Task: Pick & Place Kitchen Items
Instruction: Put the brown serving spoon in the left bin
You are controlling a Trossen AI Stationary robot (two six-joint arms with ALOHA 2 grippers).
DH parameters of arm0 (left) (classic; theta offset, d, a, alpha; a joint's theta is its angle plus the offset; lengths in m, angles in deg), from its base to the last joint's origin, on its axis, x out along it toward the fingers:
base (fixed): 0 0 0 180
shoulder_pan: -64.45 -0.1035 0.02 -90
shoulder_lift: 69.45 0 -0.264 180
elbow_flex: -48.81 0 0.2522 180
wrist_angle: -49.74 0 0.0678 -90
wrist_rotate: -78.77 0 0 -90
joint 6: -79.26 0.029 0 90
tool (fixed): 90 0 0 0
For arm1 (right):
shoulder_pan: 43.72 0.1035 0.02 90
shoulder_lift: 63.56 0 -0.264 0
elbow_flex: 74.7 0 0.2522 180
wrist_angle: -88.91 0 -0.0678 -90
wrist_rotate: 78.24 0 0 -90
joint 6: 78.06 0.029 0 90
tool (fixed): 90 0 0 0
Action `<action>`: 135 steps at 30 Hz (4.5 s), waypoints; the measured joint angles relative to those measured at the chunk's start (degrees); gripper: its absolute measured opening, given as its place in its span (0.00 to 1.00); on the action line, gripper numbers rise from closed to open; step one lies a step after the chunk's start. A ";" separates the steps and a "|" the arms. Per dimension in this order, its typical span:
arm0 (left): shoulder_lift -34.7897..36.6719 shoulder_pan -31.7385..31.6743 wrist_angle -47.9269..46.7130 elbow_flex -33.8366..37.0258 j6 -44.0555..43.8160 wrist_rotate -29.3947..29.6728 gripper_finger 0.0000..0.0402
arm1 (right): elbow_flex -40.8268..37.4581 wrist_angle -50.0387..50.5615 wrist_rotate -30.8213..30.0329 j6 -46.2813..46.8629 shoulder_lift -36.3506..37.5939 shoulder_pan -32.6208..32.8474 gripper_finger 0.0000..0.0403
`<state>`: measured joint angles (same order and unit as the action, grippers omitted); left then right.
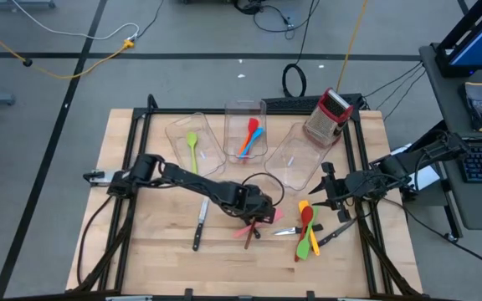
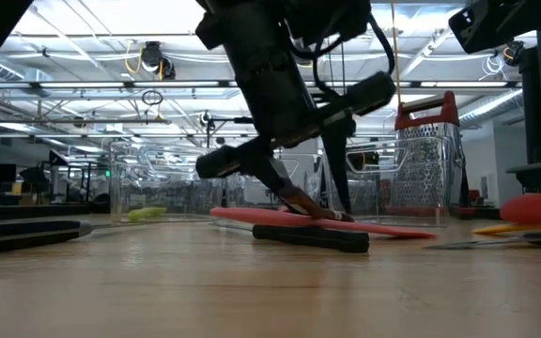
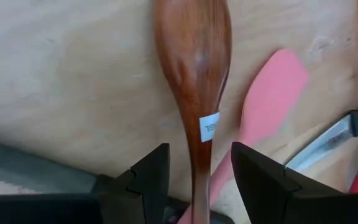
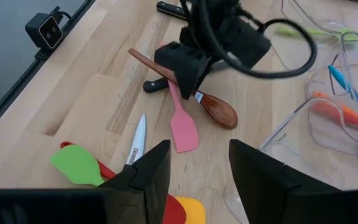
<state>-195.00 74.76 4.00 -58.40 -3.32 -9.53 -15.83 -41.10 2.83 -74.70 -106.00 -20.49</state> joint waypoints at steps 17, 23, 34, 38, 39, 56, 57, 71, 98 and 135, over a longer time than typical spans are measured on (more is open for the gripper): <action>-0.95 -1.50 0.00 0.00 -0.91 1.66 0.26 | 0.01 0.04 0.00 0.00 -0.02 0.00 0.39; -0.92 -1.61 0.18 -0.01 -0.18 1.95 0.11 | 0.00 0.06 0.00 0.00 -0.02 0.00 0.39; -0.92 -1.62 1.76 0.00 -0.53 3.45 0.12 | 0.00 0.06 0.00 0.02 -0.02 0.00 0.39; -0.92 -1.52 1.86 -1.05 -0.68 2.68 0.11 | 0.00 0.06 0.00 0.37 -0.02 0.00 0.39; -0.92 -1.51 1.92 -1.62 -0.94 2.31 0.11 | 0.01 0.06 0.00 0.44 -0.02 0.00 0.39; 8.56 1.83 -3.80 -7.69 -3.52 -0.29 0.11 | 0.00 0.54 0.00 0.36 0.00 0.00 0.39; 9.47 2.25 -4.28 -7.69 -3.50 0.26 0.11 | 0.00 0.45 0.00 0.30 0.00 0.01 0.39; 19.24 7.10 5.56 -7.72 9.79 11.82 0.12 | 0.00 0.43 0.00 0.02 -0.02 0.00 0.39; 20.30 9.80 58.33 -7.69 59.31 -14.23 0.12 | 0.00 0.43 -0.02 0.00 -0.02 0.00 0.39; 20.69 -9.94 -49.29 -7.67 -6.86 15.49 0.12 | 0.00 0.22 -0.02 -1.68 -0.02 0.00 0.39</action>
<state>-174.31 64.82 -45.28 -66.07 -10.18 5.96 -15.83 -40.88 2.81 -76.39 -106.02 -20.49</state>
